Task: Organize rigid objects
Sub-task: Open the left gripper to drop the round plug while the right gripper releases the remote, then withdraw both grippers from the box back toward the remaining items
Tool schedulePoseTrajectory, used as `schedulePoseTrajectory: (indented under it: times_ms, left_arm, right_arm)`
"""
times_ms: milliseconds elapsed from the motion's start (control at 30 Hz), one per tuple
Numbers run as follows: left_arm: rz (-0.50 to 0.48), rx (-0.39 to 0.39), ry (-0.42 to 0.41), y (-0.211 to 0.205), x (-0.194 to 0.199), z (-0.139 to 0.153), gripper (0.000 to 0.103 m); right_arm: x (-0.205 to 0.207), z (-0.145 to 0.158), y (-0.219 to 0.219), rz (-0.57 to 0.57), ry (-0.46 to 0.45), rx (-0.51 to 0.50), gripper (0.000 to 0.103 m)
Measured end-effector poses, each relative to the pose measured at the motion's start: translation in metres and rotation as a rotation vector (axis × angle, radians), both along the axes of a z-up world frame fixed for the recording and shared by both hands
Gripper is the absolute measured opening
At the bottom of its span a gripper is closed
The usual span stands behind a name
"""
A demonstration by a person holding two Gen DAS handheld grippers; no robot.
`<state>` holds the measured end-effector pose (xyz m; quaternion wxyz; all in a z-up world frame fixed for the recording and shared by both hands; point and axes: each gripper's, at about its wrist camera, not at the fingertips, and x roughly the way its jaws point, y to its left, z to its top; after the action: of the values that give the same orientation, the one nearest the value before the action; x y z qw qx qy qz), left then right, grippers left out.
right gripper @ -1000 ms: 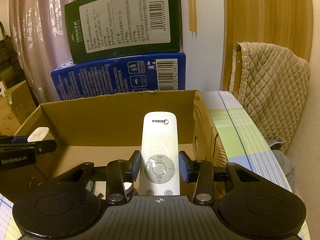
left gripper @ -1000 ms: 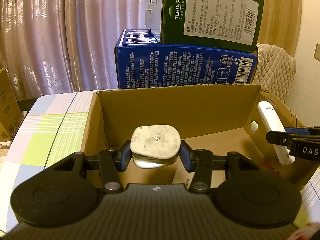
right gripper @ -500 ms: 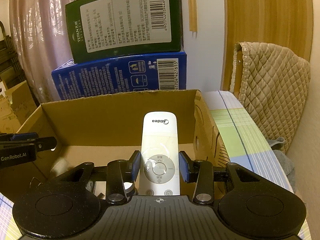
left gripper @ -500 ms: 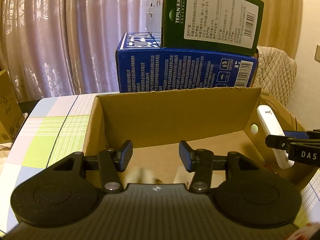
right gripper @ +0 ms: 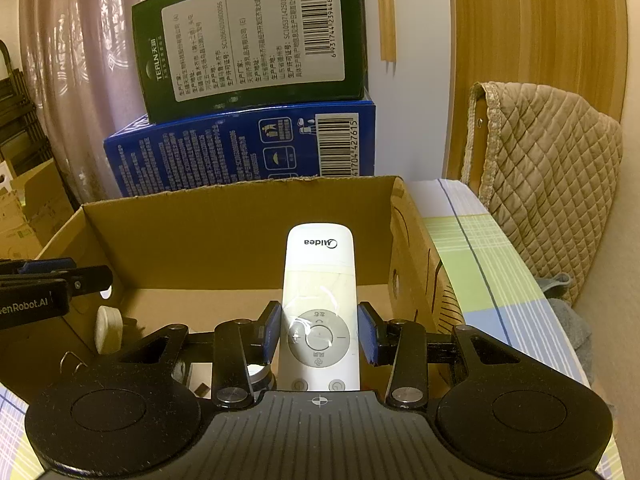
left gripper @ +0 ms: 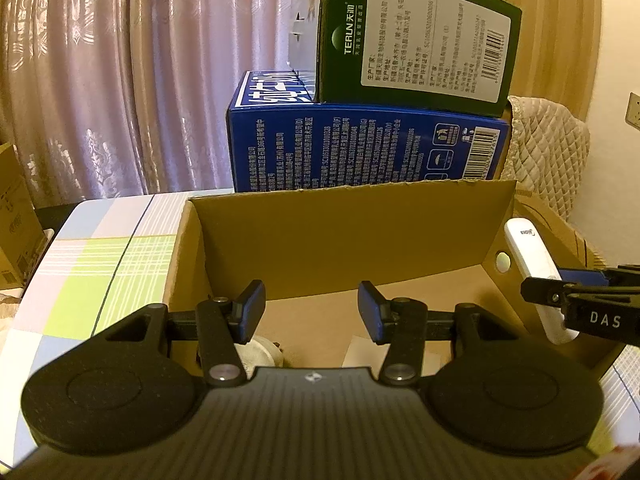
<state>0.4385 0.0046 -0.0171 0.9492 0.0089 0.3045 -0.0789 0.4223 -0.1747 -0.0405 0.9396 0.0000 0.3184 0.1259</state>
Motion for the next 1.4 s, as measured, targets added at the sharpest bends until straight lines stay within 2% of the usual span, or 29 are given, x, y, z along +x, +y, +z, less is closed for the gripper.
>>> schedulePoseTrajectory:
  times_ms: [433, 1033, 1400]
  left_arm:
    - [-0.001, -0.001, -0.015, -0.002, -0.003, 0.005, 0.046]
    - [-0.008, -0.001, -0.021, -0.005, -0.005, 0.010, 0.046]
    - [-0.019, -0.009, -0.038, -0.008, -0.016, 0.026, 0.046]
  right_arm:
    - [0.000, 0.003, -0.005, 0.002, -0.027, 0.030, 0.037]
    - [-0.004, 0.008, -0.008, -0.008, -0.045, 0.021, 0.038]
    - [-0.017, 0.016, -0.006, 0.000, -0.047, 0.035, 0.038]
